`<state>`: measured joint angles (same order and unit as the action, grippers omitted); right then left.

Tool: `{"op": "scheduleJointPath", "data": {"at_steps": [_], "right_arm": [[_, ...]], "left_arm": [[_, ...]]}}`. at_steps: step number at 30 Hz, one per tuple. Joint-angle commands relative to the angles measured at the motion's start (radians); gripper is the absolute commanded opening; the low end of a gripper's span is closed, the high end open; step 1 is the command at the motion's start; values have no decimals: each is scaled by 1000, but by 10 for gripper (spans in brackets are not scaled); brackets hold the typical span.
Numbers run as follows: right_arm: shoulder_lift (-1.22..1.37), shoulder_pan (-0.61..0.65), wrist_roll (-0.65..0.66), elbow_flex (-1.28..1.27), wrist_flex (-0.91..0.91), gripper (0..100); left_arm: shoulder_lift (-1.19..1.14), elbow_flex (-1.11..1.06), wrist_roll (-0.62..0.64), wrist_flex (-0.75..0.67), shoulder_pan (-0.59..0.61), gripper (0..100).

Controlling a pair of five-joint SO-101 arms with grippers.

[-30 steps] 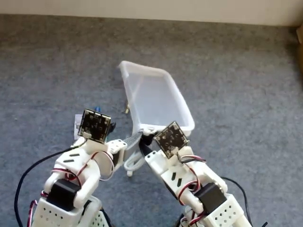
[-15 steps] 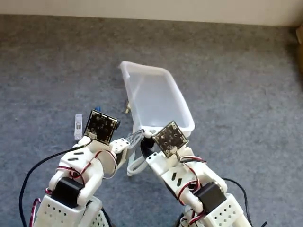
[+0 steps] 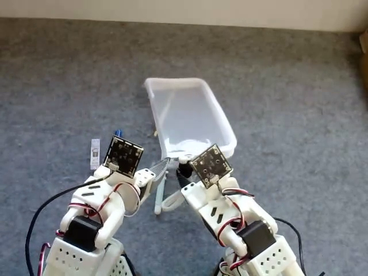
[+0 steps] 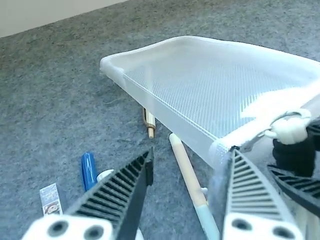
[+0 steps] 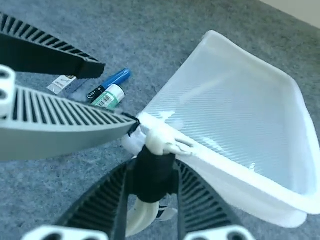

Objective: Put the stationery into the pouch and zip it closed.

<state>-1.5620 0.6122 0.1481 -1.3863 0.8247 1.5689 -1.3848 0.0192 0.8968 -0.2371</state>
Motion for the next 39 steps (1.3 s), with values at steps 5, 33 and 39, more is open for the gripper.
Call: {"op": "scheduleJointPath", "data": {"at_steps": [5,33,39], "right_arm": [[-30,-18,8,101,42,5],[-275,-142,29,142,148,5],[-275,-173,28,142,148,5]], "left_arm": [[-10,-4,-55,-9,-22,243],[-1,-18,-55,-97,160,84],[-1,-18,-55,-97,159,84]]}}
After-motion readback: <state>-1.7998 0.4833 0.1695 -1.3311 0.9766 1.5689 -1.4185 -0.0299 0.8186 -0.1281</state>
